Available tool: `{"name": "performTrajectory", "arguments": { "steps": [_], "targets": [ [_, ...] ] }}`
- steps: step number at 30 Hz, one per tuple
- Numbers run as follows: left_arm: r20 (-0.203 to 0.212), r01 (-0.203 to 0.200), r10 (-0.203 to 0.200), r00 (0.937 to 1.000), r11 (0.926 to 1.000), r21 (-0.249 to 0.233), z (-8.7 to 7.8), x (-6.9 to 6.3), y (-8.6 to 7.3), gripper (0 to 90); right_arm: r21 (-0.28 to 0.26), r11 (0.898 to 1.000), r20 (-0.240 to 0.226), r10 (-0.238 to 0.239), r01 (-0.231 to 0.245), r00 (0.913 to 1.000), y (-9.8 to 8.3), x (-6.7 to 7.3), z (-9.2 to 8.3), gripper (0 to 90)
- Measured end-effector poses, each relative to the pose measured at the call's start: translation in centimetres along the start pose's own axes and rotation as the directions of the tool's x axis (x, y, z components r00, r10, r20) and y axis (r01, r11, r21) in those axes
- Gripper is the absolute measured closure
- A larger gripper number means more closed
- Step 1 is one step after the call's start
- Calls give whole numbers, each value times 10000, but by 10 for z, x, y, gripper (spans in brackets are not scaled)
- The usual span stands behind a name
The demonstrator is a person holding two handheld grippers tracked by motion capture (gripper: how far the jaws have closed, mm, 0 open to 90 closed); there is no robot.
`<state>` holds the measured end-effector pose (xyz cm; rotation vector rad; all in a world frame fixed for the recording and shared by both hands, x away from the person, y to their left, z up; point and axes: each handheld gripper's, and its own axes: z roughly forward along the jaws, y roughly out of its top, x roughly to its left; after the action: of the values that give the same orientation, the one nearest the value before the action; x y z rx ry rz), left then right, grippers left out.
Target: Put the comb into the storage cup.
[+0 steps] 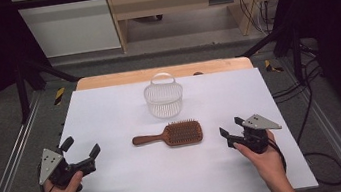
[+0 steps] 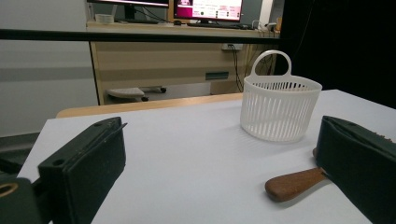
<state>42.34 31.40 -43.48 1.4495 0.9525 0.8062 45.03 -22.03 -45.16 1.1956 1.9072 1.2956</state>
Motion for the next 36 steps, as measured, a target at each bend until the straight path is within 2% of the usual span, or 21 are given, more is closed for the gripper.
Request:
{"name": "performTrajectory", "arguments": {
  "steps": [3, 5, 6, 10, 11, 12, 14, 15, 16, 19, 20, 29, 30, 35, 36],
  "targets": [
    [-45, -20, 20, 10000, 10000, 24, 0, 0, 0, 19, 103, 9999, -147, -86, 88, 9999, 0, 2, 1, 414],
    [-44, -38, 38, 10000, 10000, 43, 1, 0, 0, 19, 138, 9998, -189, -170, 172, 9997, -1, 3, 1, 445],
    [-31, -43, 44, 10000, 10000, 52, 1, -1, 0, 19, 190, 9996, -302, -221, 226, 9993, -1, 5, 2, 512],
    [23, -28, 28, 10000, 10000, 85, 1, -1, -1, 19, 391, 9985, -479, -359, 377, 9982, -2, 7, 3, 638],
    [23, -28, 28, 10000, 10000, 85, 1, -1, -1, 19, 391, 9985, -479, -359, 377, 9982, -2, 7, 3, 638],
    [24, -20, 19, 10000, 10000, 94, 2, -2, -1, 19, 452, 9978, -539, -466, 490, 9975, -2, 9, 4, 700],
    [25, -38, 38, 10000, 9999, 107, 2, -2, -1, 20, 541, 9968, -616, -557, 590, 9965, -3, 11, 6, 757],
    [25, -38, 38, 10000, 9999, 107, 2, -2, -1, 20, 541, 9968, -616, -557, 590, 9965, -3, 11, 6, 757],
    [-10, -77, 77, 10000, 9999, 128, 2, -2, -1, 19, 723, 9952, -689, -615, 665, 9957, -4, 14, 8, 805],
    [-5, -86, 86, 10000, 9999, 136, 2, -3, -1, 20, 884, 9933, -771, -676, 743, 9947, -4, 16, 11, 854],
    [-15, -99, 99, 9999, 9998, 156, 3, -3, -2, 20, 1073, 9915, -869, -645, 737, 9941, -4, 19, 15, 895],
    [65, -111, 110, 9999, 9997, 214, 4, -4, -2, 22, 1565, 9848, -1081, -588, 754, 9924, 1, 29, 33, 900],
    [78, -132, 130, 9999, 9996, 240, 4, -5, -2, 22, 1648, 9829, -1069, -646, 818, 9922, 3, 32, 42, 900],
    [146, -196, 192, 9997, 9994, 272, 4, -6, -2, 22, 1926, 9784, -1002, -561, 747, 9934, 5, 34, 57, 900],
    [154, -168, 164, 9997, 9995, 260, 5, -7, -3, 23, 2059, 9765, -969, -437, 630, 9943, 7, 34, 66, 900]
  ]
}}
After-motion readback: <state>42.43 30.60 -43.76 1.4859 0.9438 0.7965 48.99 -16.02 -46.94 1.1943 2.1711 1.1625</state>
